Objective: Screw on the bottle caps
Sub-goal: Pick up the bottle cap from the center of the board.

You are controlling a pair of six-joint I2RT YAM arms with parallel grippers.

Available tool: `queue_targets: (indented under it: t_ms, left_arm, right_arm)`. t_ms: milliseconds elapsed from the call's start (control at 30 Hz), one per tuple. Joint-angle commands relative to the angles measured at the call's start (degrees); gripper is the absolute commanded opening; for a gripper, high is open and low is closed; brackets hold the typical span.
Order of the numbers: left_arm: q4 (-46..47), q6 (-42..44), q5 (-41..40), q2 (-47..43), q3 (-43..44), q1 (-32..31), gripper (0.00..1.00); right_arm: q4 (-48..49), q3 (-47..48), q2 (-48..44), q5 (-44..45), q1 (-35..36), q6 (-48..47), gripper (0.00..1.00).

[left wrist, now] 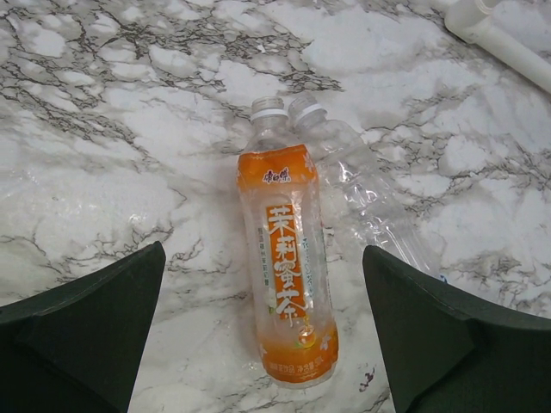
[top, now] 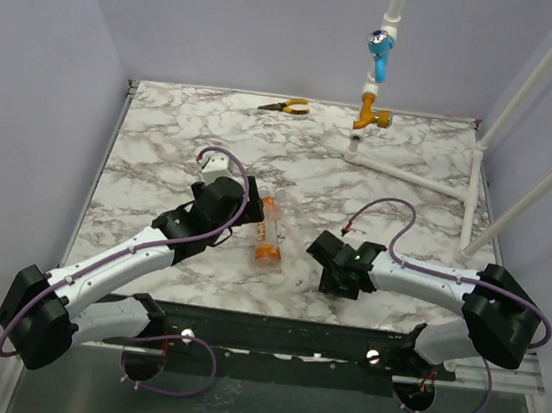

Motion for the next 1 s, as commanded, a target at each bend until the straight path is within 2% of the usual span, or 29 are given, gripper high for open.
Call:
queue_targets:
  t_ms: [0, 533, 700, 967]
  left_arm:
    - [-0.92, -1.4, -2.06, 1.3, -1.22, 0.4, 0.99]
    - [4.5, -6.83, -4.18, 7.38, -6.41, 0.4, 0.99]
    - [9.08, -7.09, -5.73, 12.56, -3.39, 0.42, 0.99]
    - [14.44, -6.74, -3.66, 21.76, 0.96, 1.64, 0.99]
  right_arm:
    - [2.85, 0.14, 2.54, 2.6, 0.22, -1.08, 0.47]
    - [1.59, 1.74, 2.88, 3.96, 0.32, -2.35, 0.32]
    - [0.54, 1.89, -0.1, 3.78, 0.3, -2.89, 0.32]
    - [-0.3, 1.47, -4.11, 3.17, 0.22, -3.13, 0.32]
